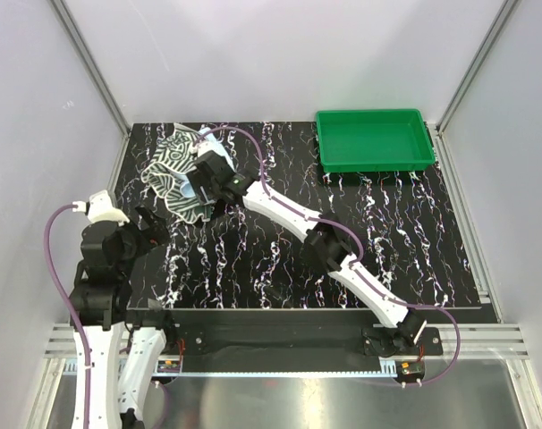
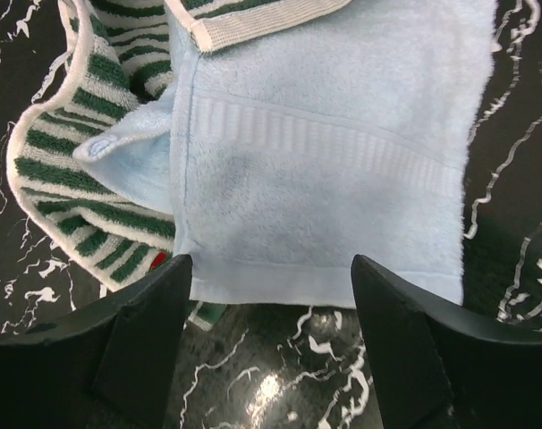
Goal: Roll the towels
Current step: Grab a towel with the right arm, then move the towel to the center of the board, then flatten the towel
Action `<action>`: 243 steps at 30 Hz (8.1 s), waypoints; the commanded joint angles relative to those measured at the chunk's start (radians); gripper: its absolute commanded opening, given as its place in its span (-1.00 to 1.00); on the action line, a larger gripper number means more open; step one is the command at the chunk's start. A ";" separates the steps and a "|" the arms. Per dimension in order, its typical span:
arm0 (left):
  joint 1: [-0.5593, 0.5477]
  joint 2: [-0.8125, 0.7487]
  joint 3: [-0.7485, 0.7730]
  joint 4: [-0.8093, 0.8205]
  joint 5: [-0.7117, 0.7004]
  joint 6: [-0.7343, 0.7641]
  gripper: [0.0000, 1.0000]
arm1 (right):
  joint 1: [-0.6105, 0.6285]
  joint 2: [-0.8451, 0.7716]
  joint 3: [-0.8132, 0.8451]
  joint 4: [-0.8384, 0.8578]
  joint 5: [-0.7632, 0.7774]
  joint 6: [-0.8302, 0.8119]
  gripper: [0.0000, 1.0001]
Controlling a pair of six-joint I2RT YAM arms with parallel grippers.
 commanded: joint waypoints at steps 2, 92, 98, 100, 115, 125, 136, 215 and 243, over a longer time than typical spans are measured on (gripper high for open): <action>-0.003 -0.016 -0.008 0.048 -0.021 -0.006 0.98 | 0.021 0.014 0.028 0.128 -0.034 0.014 0.60; -0.083 1.562 0.668 0.233 0.005 -0.198 0.75 | 0.112 -1.618 -1.218 -0.140 0.512 0.206 -1.00; 0.069 1.854 1.302 0.034 0.030 -0.099 0.75 | 0.110 -1.684 -1.247 -0.203 0.401 0.242 -1.00; 0.089 1.900 1.470 -0.033 0.044 -0.097 0.79 | 0.110 -1.726 -1.308 -0.226 0.427 0.307 -1.00; -0.405 1.044 0.448 0.384 0.036 0.016 0.98 | 0.112 -1.766 -1.520 -0.723 0.575 0.890 0.92; -0.866 1.050 0.294 0.551 0.168 -0.008 0.92 | 0.112 -1.816 -1.407 -0.947 0.702 1.103 0.75; -1.103 1.122 0.266 0.501 -0.048 0.045 0.98 | 0.112 -1.856 -1.334 -0.893 0.716 0.988 0.76; -0.625 1.045 0.605 0.034 0.300 0.093 0.12 | 0.112 -1.625 -1.606 0.017 0.306 0.432 0.69; -0.634 0.573 0.165 -0.014 0.160 -0.023 0.57 | 0.207 -1.367 -1.858 0.082 0.219 0.772 0.24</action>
